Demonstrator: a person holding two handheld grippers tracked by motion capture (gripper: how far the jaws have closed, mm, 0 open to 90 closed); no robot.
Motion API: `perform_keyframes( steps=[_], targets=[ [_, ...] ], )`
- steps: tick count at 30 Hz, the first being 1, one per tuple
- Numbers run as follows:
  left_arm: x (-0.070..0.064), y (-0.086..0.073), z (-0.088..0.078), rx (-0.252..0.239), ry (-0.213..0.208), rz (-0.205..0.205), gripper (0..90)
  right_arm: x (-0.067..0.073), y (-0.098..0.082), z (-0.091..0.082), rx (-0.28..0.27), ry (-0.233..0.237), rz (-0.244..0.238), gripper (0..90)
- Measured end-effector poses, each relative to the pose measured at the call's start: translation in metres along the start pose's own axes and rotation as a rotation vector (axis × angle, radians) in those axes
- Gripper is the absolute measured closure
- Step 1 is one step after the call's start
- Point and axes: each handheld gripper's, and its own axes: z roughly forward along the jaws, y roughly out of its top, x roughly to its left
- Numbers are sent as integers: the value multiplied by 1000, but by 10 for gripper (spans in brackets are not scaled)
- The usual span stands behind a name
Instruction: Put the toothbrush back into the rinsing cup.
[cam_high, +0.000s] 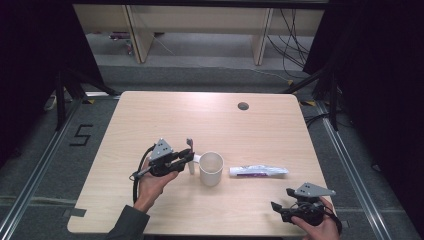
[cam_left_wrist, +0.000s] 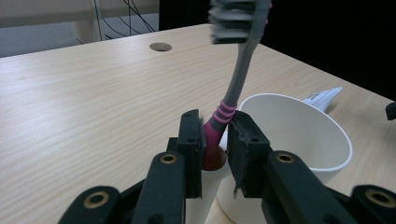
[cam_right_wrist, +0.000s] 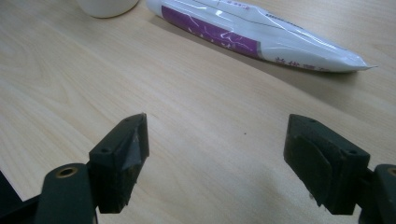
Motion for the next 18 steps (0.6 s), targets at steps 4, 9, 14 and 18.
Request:
perform_keyframes(
  steps=[4,9,14,18],
  targets=[
    [0,3,-3,-18,25,-22,572,-1,0,0,-3,-2,-8,230],
    [-2,8,-11,-44,35,-43,437,-1,0,0,-12,-1,-1,229],
    [-10,13,-21,-38,33,-52,365,-3,0,0,-20,-8,-23,229],
    [-14,12,-28,-17,29,-48,326,-4,0,0,-19,-11,-17,229]
  ],
)
